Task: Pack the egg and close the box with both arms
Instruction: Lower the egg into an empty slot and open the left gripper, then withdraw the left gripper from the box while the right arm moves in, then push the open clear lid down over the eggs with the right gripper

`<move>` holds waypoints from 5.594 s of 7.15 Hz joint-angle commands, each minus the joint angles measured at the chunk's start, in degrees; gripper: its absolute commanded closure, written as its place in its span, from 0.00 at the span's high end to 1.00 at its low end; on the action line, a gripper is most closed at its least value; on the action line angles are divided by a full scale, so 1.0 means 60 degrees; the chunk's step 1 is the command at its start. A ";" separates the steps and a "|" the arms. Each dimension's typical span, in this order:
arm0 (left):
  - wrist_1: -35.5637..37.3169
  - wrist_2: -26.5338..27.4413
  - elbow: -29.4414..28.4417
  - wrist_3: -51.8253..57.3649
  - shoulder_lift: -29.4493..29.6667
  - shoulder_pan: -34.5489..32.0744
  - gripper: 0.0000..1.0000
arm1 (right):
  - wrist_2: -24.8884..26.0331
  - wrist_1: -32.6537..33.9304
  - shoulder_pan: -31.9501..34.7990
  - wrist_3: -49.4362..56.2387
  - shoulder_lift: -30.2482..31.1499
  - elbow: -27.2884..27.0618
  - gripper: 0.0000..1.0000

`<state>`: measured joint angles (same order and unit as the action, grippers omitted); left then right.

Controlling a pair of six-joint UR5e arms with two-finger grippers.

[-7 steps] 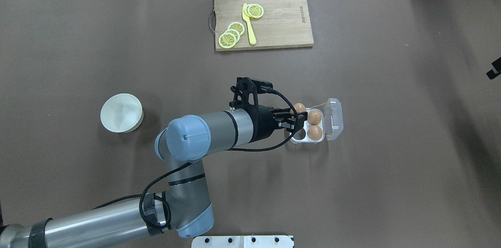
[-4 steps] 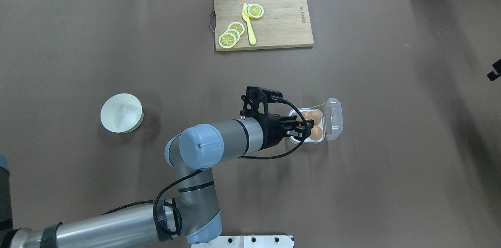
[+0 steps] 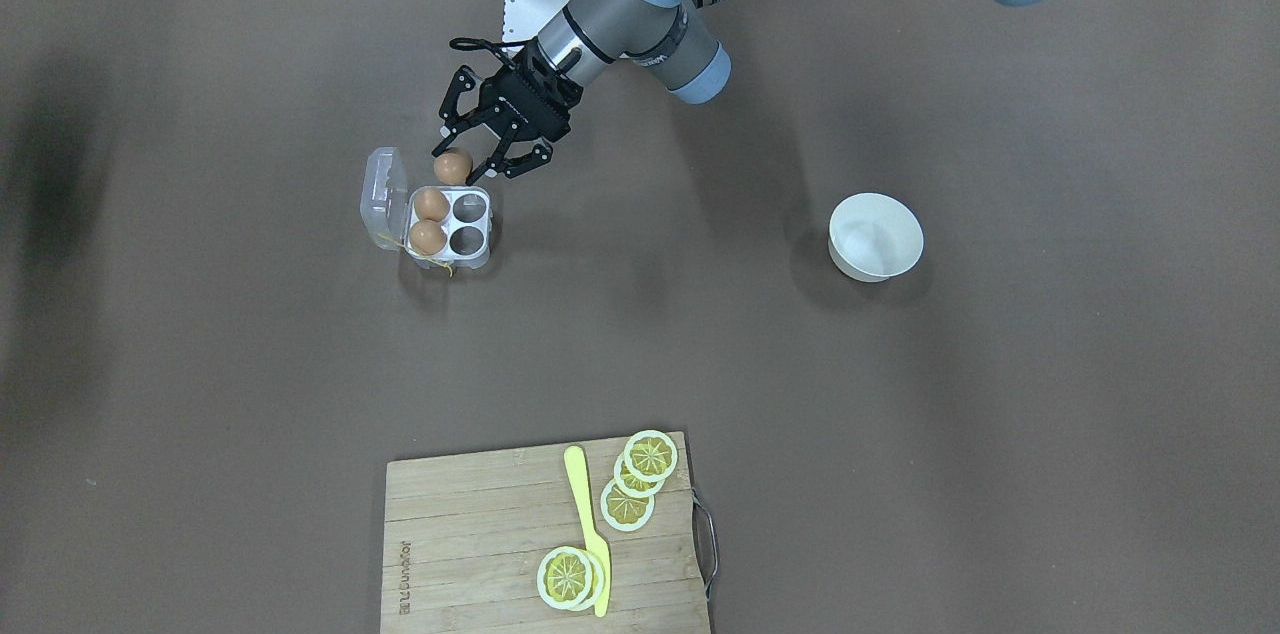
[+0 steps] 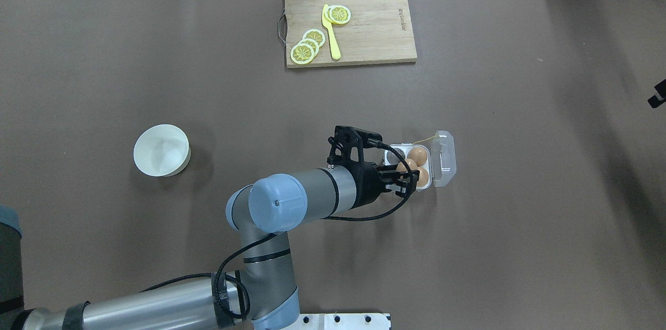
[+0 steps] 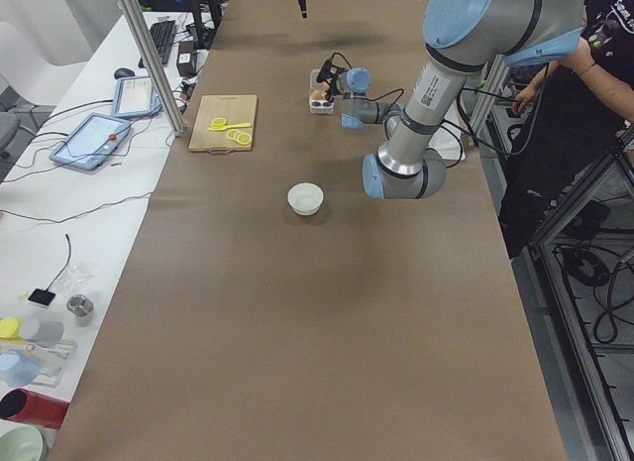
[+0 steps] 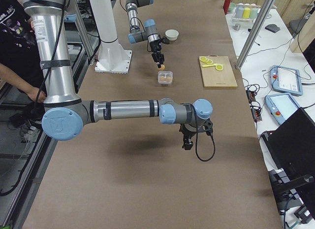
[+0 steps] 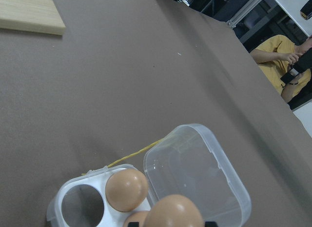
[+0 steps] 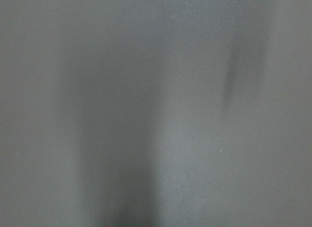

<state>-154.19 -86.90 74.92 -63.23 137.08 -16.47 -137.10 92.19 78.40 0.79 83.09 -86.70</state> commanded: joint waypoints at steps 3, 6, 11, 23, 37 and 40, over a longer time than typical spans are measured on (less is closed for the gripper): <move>-0.0010 -0.0107 -0.0358 0.0005 0.0064 0.0080 0.37 | -0.0002 0.0031 -0.0014 -0.0015 -0.0138 -0.0110 1.00; -0.0068 0.0024 -0.0314 0.0020 0.0108 -0.0008 0.38 | 0.0071 0.0002 -0.0029 -0.0015 -0.0153 -0.0125 1.00; -0.0054 0.0757 -0.0343 0.0020 0.0108 -0.0506 0.38 | 0.0057 -0.0013 -0.0014 0.0000 -0.0153 -0.0227 1.00; -0.0054 0.0757 -0.0739 0.0005 0.0284 -0.0257 0.97 | 0.0057 0.0016 -0.0014 -0.0015 -0.0138 -0.0330 1.00; 0.2388 -0.9494 0.1298 0.3587 -0.3964 -0.8998 0.95 | -0.0940 -0.0042 -0.3919 -0.1084 -0.1881 -0.2366 0.62; 0.3837 -0.9322 0.1283 0.6441 -0.4651 -0.9777 0.95 | -0.0822 -0.0042 -0.4919 -0.1302 -0.2202 -0.2380 0.53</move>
<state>-135.01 -143.22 82.67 -31.53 110.59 -73.48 -142.26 91.94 51.04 -6.05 70.80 -100.92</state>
